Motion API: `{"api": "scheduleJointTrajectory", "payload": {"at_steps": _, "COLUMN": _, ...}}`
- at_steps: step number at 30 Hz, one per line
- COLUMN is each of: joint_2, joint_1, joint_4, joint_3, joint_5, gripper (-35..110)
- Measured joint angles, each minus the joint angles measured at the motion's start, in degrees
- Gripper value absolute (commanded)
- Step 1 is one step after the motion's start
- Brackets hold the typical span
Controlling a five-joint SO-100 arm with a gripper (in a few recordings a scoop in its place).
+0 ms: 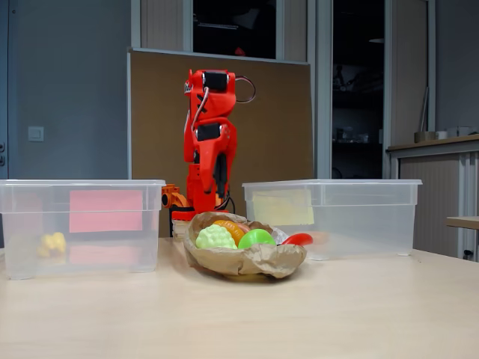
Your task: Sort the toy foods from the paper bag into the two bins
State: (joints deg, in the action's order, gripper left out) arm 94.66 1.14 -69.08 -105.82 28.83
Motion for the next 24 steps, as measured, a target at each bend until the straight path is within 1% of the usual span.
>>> {"api": "scheduleJointTrajectory", "payload": {"at_steps": 7, "joint_2": -4.6, "joint_1": 0.4, "joint_4": 5.8, "joint_3": -3.0, "joint_5": 2.3, "gripper": 25}}
{"api": "scheduleJointTrajectory", "payload": {"at_steps": 15, "joint_2": -9.8, "joint_1": 3.2, "joint_4": 13.5, "joint_3": -3.2, "joint_5": 4.7, "gripper": 25}}
{"api": "scheduleJointTrajectory", "payload": {"at_steps": 17, "joint_2": -10.8, "joint_1": 4.1, "joint_4": 13.7, "joint_3": -3.3, "joint_5": 5.8, "gripper": 24}}
{"api": "scheduleJointTrajectory", "payload": {"at_steps": 20, "joint_2": -11.9, "joint_1": 4.7, "joint_4": 15.1, "joint_3": -3.3, "joint_5": 6.8, "gripper": 22}}
{"api": "scheduleJointTrajectory", "payload": {"at_steps": 24, "joint_2": -13.5, "joint_1": 4.5, "joint_4": 17.1, "joint_3": -3.3, "joint_5": 6.2, "gripper": 16}}
